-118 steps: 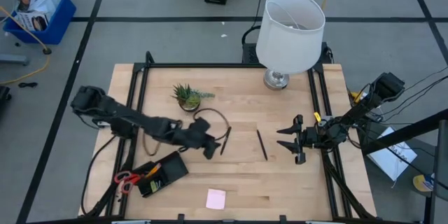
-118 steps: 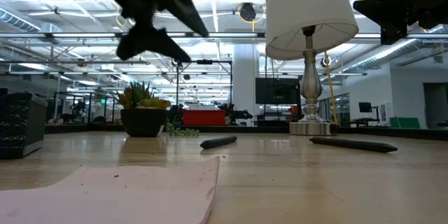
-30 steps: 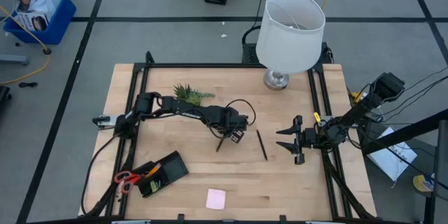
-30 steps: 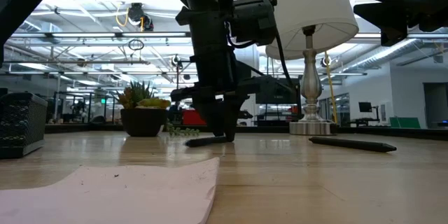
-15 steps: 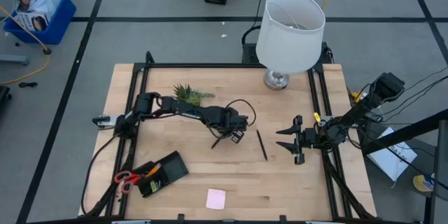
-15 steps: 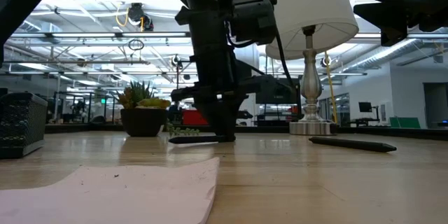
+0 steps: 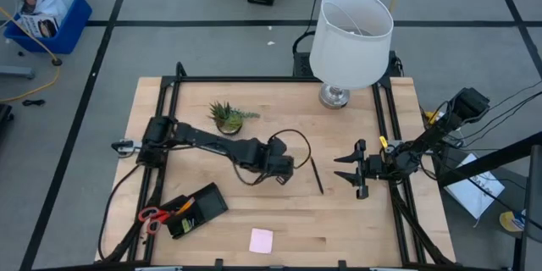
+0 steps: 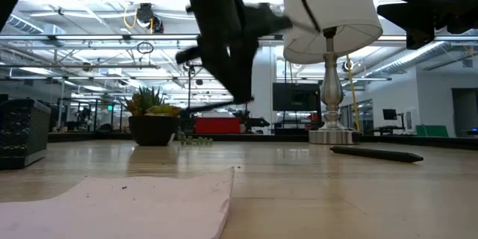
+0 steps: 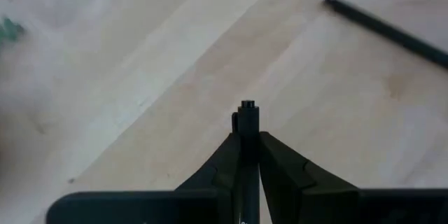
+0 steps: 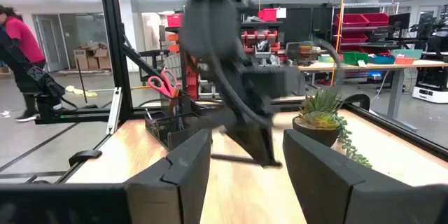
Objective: Pick and place office supplies into organizer
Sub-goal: Put the left pen into the top left section of the desk organizer
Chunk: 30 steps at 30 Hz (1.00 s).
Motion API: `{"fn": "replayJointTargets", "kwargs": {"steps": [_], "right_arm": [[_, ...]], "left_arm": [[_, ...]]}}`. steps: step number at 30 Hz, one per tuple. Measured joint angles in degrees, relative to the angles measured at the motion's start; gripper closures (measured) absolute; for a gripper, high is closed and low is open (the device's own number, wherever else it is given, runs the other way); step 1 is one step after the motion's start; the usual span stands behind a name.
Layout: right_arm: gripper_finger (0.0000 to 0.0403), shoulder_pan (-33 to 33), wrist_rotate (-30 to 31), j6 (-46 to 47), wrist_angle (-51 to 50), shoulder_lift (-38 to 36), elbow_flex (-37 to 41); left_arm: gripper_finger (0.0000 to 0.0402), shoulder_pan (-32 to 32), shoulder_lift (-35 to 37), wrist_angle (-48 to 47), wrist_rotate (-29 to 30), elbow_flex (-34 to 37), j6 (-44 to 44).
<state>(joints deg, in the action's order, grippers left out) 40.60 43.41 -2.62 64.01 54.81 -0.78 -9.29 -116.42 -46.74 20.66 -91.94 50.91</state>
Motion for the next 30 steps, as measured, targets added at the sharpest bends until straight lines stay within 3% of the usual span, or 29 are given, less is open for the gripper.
{"fn": "replayJointTargets", "kwargs": {"steps": [17, 23, 30], "right_arm": [[0.0229, 0.0, 0.0, 0.0, 0.0, 0.0, 0.0], [0.0229, 0.0, 0.0, 0.0, 0.0, 0.0, 0.0], [0.023, 0.0, 0.0, 0.0, 0.0, 0.0, 0.0]], "left_arm": [[0.0356, -14.2, 14.9, -4.5, 8.0, 1.4, -6.1], [0.0355, -21.8, 24.1, -2.3, 11.1, 10.1, -11.8], [0.0355, -33.1, 35.4, 1.0, 18.0, 20.5, -12.0]]}}
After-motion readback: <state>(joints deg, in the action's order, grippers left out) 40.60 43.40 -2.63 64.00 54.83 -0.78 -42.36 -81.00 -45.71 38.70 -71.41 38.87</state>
